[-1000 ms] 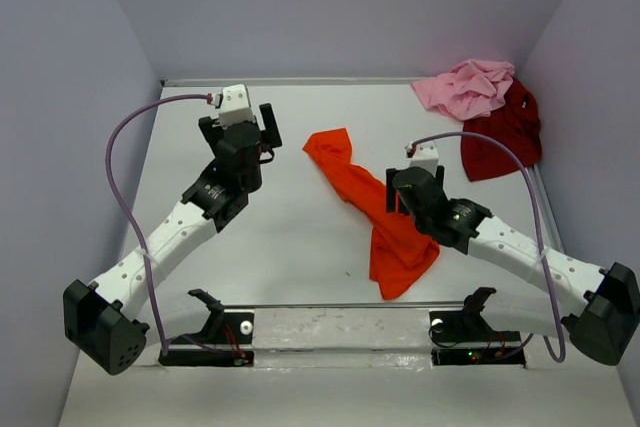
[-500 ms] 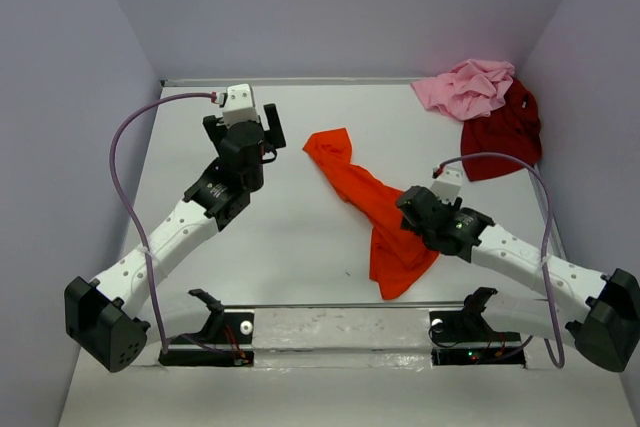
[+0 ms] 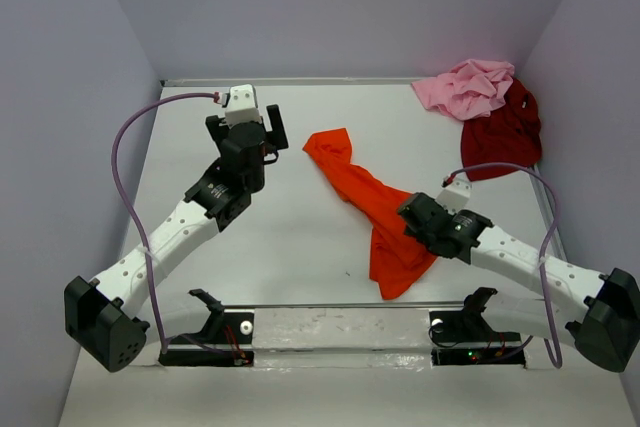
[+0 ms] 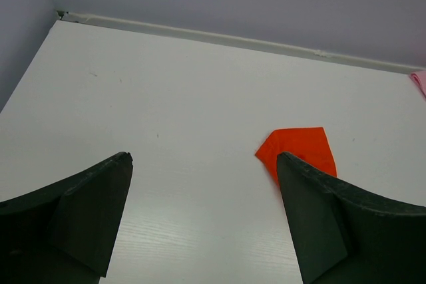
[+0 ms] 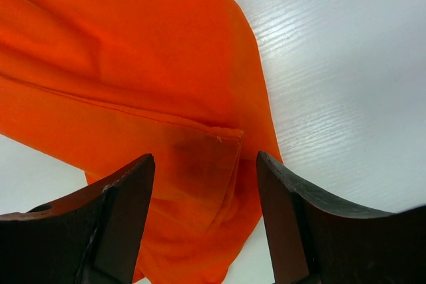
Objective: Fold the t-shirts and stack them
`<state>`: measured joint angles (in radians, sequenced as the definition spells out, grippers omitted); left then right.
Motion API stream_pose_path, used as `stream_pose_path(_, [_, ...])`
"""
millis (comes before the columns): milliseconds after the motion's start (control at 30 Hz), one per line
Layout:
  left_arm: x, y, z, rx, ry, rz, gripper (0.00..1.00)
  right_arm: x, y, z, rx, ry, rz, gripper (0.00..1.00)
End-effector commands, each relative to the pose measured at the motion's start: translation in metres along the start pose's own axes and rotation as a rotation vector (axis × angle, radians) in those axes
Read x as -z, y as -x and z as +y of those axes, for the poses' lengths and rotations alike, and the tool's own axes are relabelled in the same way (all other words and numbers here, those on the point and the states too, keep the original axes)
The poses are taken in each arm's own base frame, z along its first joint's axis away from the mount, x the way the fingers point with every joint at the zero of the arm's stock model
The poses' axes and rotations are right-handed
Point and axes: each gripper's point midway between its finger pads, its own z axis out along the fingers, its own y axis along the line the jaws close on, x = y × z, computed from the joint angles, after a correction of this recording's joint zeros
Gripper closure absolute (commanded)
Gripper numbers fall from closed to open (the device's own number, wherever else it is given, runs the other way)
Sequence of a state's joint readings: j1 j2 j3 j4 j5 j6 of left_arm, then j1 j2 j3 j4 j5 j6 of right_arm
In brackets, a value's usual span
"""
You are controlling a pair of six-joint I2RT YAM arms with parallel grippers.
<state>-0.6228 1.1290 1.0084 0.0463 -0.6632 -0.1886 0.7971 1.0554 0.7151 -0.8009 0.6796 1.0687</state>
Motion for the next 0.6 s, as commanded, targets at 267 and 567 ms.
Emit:
stream_pose_path(267, [0.007,0.029,-0.007,0.054,-0.018,-0.063,0.01,-0.009,0.002,-0.004,-0.048,-0.044,-0.045,0.32])
stream_pose_path(567, [0.009,0.027,-0.010,0.047,-0.022,-0.061,0.01,-0.015,0.001,-0.006,-0.053,-0.044,-0.074,0.38])
